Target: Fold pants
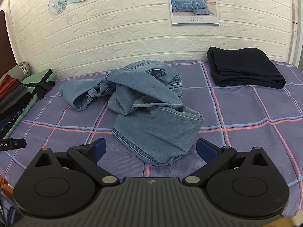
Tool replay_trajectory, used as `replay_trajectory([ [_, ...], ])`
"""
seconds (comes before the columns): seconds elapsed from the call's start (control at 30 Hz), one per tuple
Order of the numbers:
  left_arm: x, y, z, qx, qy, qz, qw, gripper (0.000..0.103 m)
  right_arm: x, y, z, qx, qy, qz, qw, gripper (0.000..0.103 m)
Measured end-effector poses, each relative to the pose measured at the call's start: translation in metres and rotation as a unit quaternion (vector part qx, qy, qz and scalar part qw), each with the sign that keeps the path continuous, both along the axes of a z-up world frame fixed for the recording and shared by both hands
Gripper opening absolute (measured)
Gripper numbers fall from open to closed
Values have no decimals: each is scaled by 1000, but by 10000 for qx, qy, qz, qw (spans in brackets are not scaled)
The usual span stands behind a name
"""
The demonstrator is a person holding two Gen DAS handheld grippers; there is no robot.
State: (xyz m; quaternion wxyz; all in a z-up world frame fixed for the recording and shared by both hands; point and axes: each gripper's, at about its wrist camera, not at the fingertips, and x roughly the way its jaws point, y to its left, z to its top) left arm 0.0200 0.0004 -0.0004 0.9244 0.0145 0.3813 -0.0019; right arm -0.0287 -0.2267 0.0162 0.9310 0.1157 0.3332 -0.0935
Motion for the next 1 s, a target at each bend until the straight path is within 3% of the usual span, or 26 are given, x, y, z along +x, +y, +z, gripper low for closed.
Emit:
replay_trajectory([
  [0.27, 9, -4, -1, -7, 36, -35, 10000, 103, 7, -7, -3, 17, 26, -40, 10000, 103],
  [0.4, 17, -7, -1, 17, -144, -121, 9998, 103, 11, -14, -11, 228, -49, 42, 9997, 103],
  [0.57, 40, -14, -2, -199, -302, -444, 9984, 103, 22, -28, -28, 4, 71, 82, 9999, 103],
  [0.7, 72, -27, -3, -323, -432, -860, 9948, 103, 28, -41, -41, 116, 178, -117, 9997, 103],
  [0.8, 105, -43, -10, -4, -608, -967, 9935, 103, 31, -52, -49, 212, 268, -290, 9990, 103],
  [1.0, 176, -68, -47, 129, -222, -1100, 9936, 103, 40, -62, -65, 537, 573, -318, 9964, 103],
])
